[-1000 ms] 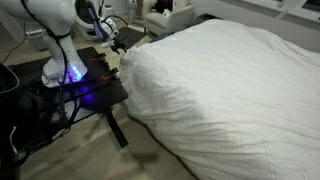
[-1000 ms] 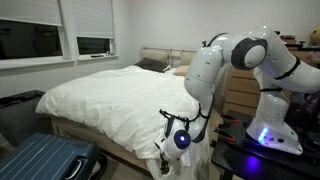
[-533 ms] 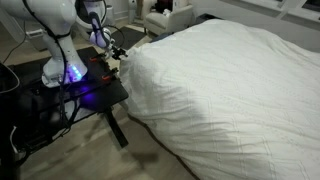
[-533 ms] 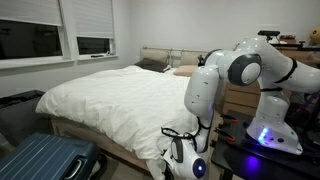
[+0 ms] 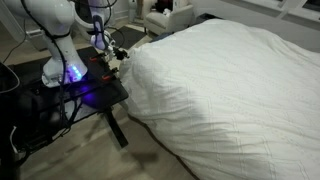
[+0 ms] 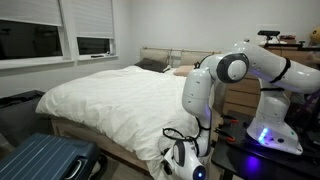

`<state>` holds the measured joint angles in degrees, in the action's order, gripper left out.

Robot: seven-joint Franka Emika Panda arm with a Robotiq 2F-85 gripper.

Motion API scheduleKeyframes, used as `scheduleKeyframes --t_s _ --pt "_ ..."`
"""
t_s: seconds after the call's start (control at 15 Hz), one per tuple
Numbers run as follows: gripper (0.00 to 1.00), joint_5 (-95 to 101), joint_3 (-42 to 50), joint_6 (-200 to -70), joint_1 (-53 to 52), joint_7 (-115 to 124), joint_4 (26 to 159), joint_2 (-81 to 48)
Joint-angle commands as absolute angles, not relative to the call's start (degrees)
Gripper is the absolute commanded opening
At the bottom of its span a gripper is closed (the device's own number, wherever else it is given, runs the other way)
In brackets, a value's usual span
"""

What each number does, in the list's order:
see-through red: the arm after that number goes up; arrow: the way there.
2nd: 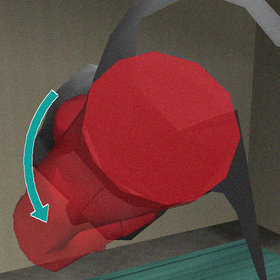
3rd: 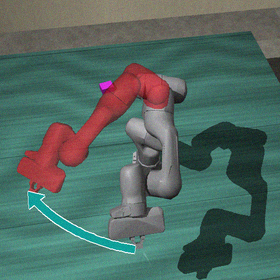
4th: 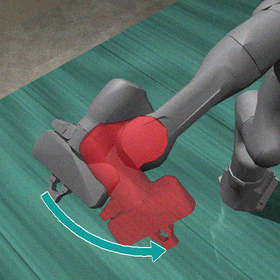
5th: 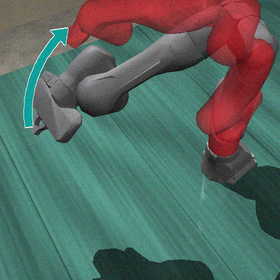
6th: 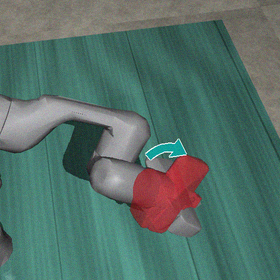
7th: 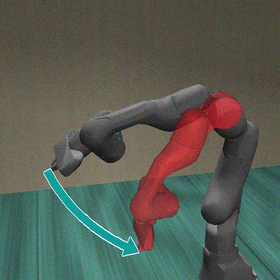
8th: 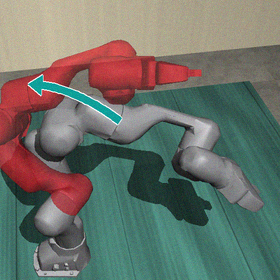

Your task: Uncover the right corner of the bed

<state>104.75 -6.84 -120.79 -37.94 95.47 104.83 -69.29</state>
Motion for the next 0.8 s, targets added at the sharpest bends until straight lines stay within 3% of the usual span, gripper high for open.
scheduleKeyframes --t_s 0.0,0.13,0.53,0.73 --pt "0.14 101.5 -12.48 -122.39 -26.8 86.83 108.07 -60.18" --pt "0.01 97.56 -16.04 -124.86 -20.69 82.13 107.26 -56.76" --pt "0.0 68.56 -22.24 -128.2 -9.91 58.5 102.67 -47.76" --pt "0.0 52.13 -20.71 -126.96 -9.79 47.89 101.15 -41.81"
